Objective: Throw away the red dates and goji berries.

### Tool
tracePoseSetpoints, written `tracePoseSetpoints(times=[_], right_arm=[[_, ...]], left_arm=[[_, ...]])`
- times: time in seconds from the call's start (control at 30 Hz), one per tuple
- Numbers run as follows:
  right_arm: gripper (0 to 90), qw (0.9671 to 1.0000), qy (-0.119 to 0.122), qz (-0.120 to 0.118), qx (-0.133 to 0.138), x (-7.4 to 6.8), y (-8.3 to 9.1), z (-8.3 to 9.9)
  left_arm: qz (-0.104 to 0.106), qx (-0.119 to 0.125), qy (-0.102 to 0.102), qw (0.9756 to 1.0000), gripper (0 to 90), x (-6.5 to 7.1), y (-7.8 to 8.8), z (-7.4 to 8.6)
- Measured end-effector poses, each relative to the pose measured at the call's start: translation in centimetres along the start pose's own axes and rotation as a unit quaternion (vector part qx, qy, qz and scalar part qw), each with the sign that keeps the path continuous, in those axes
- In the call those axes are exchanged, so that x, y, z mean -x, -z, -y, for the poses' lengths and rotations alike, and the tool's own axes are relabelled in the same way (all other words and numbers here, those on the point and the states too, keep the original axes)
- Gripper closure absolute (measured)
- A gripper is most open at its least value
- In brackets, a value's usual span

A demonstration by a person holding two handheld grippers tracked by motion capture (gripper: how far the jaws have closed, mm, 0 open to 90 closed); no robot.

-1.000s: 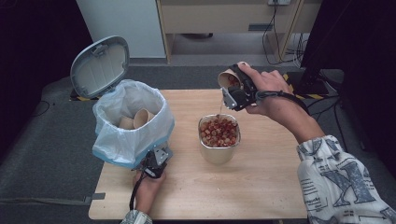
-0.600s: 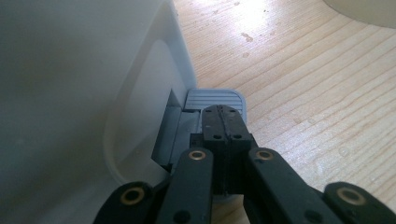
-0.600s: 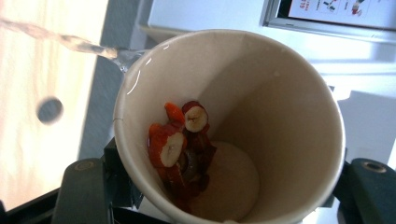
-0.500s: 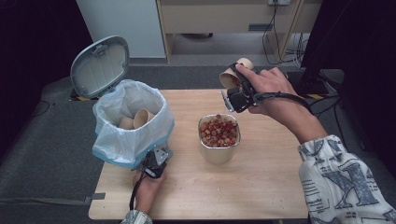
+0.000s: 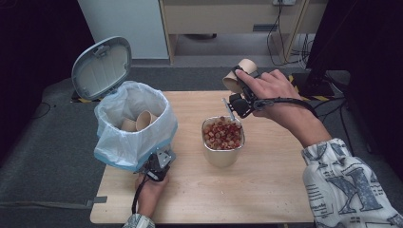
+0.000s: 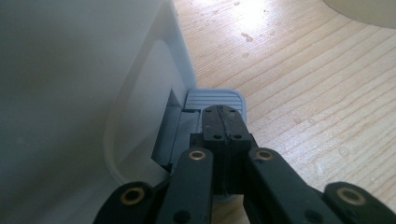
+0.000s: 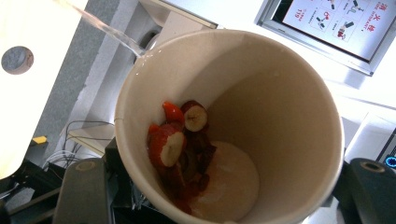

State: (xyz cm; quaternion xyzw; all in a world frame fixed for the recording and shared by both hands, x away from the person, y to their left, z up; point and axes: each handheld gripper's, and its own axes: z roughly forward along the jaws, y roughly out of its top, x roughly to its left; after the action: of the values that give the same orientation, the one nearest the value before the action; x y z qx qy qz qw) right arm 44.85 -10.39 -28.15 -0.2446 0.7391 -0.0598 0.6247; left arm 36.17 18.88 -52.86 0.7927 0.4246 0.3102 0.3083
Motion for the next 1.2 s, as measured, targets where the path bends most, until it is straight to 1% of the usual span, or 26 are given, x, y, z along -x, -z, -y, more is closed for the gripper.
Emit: tracePoseSetpoints(times=[0.17,0.2,0.37,0.43,0.87,0.93,1.03,1.07,1.1,1.13,1.17,1.2], right_arm=[[31.8,1.0,-0.002,0.001,0.001,0.0,0.0,0.1],[31.8,1.0,-0.006,0.003,0.001,0.0,0.1,0.1],[31.8,1.0,-0.006,0.006,0.004,0.1,0.1,0.2],[31.8,0.9999,-0.012,0.007,0.004,0.1,0.1,0.2],[31.8,0.9999,-0.012,0.009,0.003,0.3,0.4,0.6],[31.8,0.9997,-0.021,0.014,0.0,0.6,0.5,0.9],[31.8,0.9995,-0.025,0.017,-0.001,0.7,0.5,1.0],[32.1,0.9993,-0.028,0.023,-0.005,0.5,0.3,0.7],[32.1,0.9993,-0.028,0.023,-0.005,0.5,0.3,0.7],[32.2,0.9994,-0.022,0.025,-0.008,0.1,0.1,0.3],[32.2,1.0,-0.002,0.001,0.005,-0.9,-0.4,-0.7],[32.4,0.9966,0.079,-0.021,0.01,-3.0,-0.8,-2.4]], left_arm=[[0.0,0.0,0.0,1.0,89.3,0.0,0.0,0.0],[0.0,0.0,0.0,1.0,89.3,0.0,0.0,0.0],[0.0,0.0,0.0,1.0,89.2,0.0,0.0,0.0],[0.0,0.0,0.0,1.0,89.3,0.0,0.0,0.0],[-0.001,-0.001,-0.001,1.0,89.3,0.0,0.0,0.0],[-0.001,-0.001,-0.001,1.0,89.3,0.0,0.0,0.0],[-0.001,-0.001,-0.001,1.0,89.3,0.0,0.0,0.0],[-0.001,-0.001,0.0,1.0,89.2,0.0,0.0,0.0],[-0.001,-0.001,0.0,1.0,89.2,0.0,0.0,0.0],[0.0,-0.001,0.0,1.0,89.2,0.0,0.0,0.0],[0.0,0.0,0.0,1.0,89.3,0.0,0.0,0.0],[0.0,0.0,0.001,1.0,89.3,0.0,0.0,0.0]])
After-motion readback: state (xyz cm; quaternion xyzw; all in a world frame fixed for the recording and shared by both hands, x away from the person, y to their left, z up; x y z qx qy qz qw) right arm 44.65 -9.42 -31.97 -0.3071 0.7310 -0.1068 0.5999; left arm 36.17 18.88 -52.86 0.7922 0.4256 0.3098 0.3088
